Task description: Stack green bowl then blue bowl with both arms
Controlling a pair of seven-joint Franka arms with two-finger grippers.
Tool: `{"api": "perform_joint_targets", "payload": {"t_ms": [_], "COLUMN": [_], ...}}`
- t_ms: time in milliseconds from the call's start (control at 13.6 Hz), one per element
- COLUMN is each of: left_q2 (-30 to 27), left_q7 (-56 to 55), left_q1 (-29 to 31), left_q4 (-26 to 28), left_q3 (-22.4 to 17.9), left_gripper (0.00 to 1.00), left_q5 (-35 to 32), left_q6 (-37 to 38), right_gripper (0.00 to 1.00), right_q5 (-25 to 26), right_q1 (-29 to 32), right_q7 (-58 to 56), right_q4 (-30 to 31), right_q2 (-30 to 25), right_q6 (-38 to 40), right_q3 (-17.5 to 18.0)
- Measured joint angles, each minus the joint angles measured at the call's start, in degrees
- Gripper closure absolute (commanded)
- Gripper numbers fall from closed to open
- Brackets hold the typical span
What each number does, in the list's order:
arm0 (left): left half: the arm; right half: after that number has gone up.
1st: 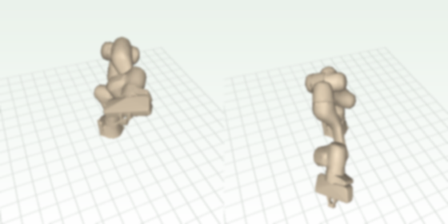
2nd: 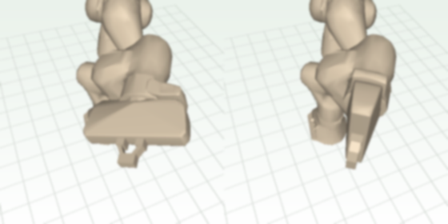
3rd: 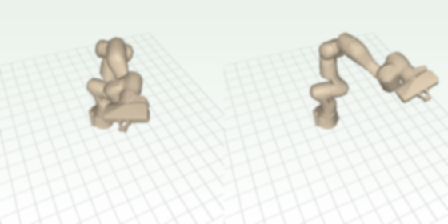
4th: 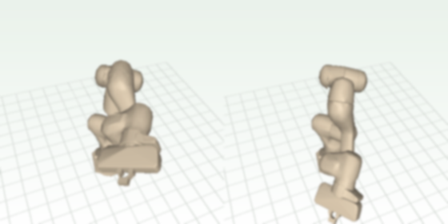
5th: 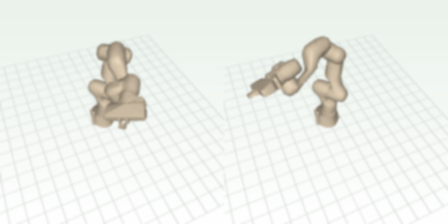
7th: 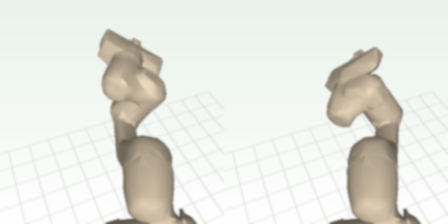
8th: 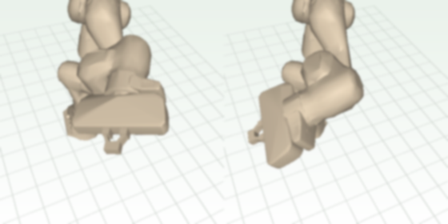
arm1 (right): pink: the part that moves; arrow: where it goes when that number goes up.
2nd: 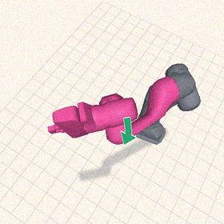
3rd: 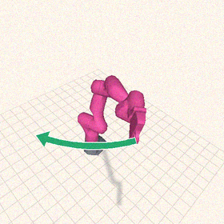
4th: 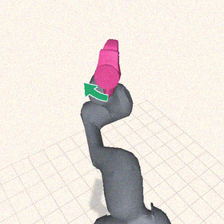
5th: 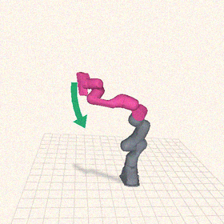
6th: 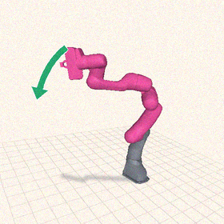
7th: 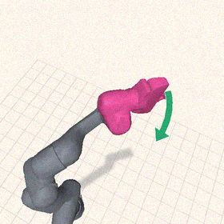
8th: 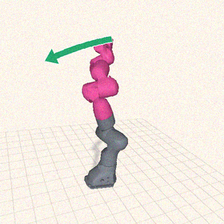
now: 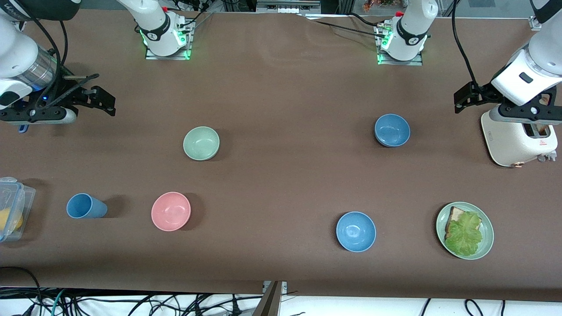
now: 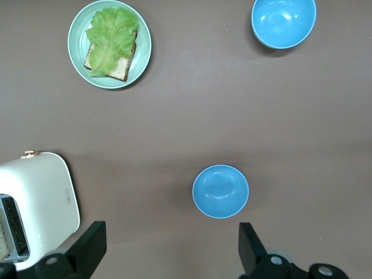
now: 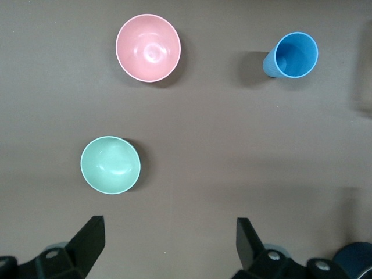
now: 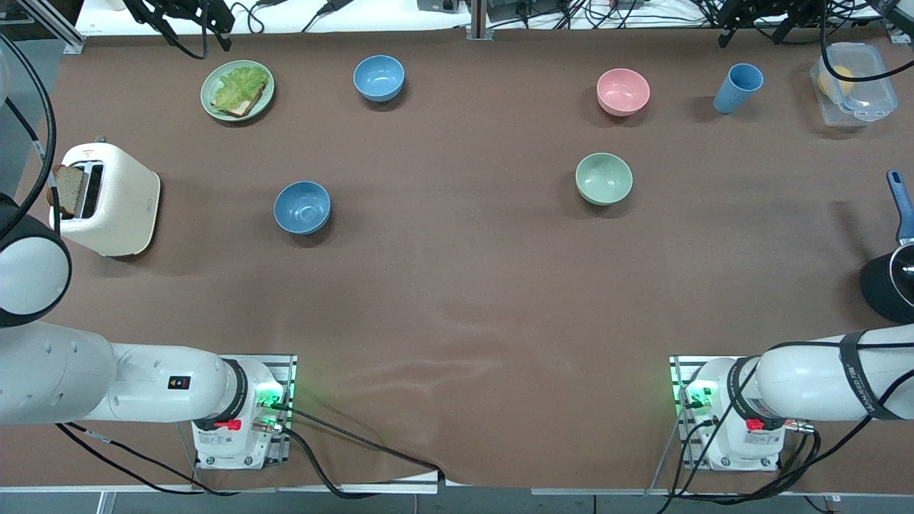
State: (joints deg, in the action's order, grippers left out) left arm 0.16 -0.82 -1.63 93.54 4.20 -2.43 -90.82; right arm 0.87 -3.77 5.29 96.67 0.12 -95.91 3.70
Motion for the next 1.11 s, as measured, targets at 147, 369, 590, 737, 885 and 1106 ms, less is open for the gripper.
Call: {"api": "perform_joint_targets", "payload": {"t_ms": [147,369,590,737,885,1106], "left_q2": [0.44,0.81,0.92,0.96,1.07,1.34], "left_q7": [0.14,0.13,0.14,0.14,0.14,0.14], "left_q1": [0.02,0.01,0.12,0.24,0.23,0.21], "left_q4": [-0.37,-0.56,-0.70,-0.71,-0.72,-0.72], "left_q3": [-0.01,0.13,0.14,0.01,0.03,0.13], "left_gripper": [0.00,0.00,0.00,0.00,0.00,0.00], "left_q5": [0.00,0.00,0.00,0.00,0.00,0.00], "left_q6": [0.00,0.00,0.00,0.00,0.01,0.01], "right_gripper": [0.00,0.00,0.00,0.00,0.00,0.00], "right_q5": [0.00,0.00,0.00,0.00,0.00,0.00], "right_q1": [0.00,0.00,0.00,0.00,0.00,0.00], "right_q7": [0.00,0.00,0.00,0.00,0.00,0.00], "right_q4": [0.00,0.00,0.00,0.00,0.00,0.00], "right_q2": [0.00,0.00,0.00,0.00,0.00,0.00], "right_q6": [0.03,0.05,0.06,0.06,0.06,0.06], "right_q3": [0.00,0.00,0.00,0.00,0.00,0.00]}}
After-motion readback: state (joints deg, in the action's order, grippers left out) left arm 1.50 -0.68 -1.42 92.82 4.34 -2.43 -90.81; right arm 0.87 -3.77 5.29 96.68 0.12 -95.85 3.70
